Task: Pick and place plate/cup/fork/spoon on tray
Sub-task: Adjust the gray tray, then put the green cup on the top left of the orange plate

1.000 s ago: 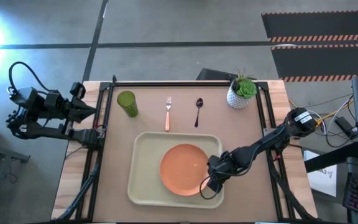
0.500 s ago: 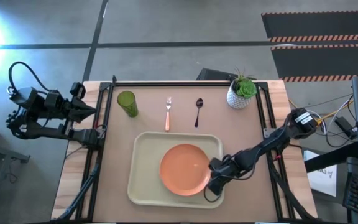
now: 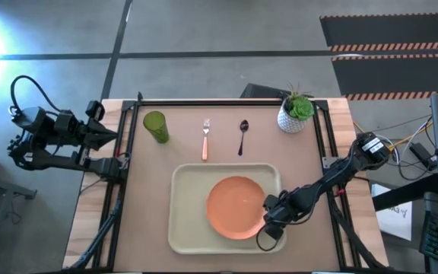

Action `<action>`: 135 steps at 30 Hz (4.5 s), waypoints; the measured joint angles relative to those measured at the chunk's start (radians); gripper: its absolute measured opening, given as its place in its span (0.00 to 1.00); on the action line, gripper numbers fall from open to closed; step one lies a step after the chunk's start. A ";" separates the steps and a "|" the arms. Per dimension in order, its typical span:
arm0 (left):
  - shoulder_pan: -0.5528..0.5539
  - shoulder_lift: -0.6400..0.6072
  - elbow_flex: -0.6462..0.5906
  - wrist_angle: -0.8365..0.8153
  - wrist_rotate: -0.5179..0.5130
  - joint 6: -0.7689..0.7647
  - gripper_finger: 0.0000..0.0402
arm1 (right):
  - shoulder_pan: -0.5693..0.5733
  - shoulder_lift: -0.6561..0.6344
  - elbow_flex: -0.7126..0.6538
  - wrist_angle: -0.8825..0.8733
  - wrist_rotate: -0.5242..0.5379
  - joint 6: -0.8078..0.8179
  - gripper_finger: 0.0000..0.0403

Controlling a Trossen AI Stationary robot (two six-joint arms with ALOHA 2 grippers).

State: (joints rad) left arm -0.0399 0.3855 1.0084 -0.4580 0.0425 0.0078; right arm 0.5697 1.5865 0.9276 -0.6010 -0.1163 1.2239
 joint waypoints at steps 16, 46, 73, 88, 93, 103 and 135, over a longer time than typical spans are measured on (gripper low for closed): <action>0.000 0.000 0.000 0.000 -0.004 0.000 0.00 | 0.000 -0.026 -0.002 -0.033 0.015 -0.030 0.02; 0.028 0.537 0.076 -0.668 -0.738 -0.330 0.44 | -0.276 -0.361 0.484 -0.030 0.461 -0.806 0.02; 0.667 0.767 0.296 -0.885 -0.047 -0.069 0.41 | -0.276 -0.334 0.503 -0.102 0.449 -0.885 0.02; 0.667 1.032 0.296 -0.889 -0.099 0.031 0.41 | -0.276 -0.333 0.503 -0.101 0.449 -0.884 0.02; 0.667 1.080 0.296 -0.894 -0.126 0.035 0.41 | -0.276 -0.333 0.503 -0.101 0.449 -0.884 0.02; 0.667 1.130 0.295 -0.931 -0.132 0.090 0.32 | -0.276 -0.333 0.503 -0.101 0.457 -0.884 0.02; 0.074 0.747 0.374 -0.872 0.007 -0.344 0.00 | -0.276 -0.333 0.503 -0.101 0.509 -0.887 0.02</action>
State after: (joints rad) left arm 0.0342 1.1329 1.3825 -1.3303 0.0492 -0.3360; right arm 0.2936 1.2533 1.4303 -0.7023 0.3929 0.3367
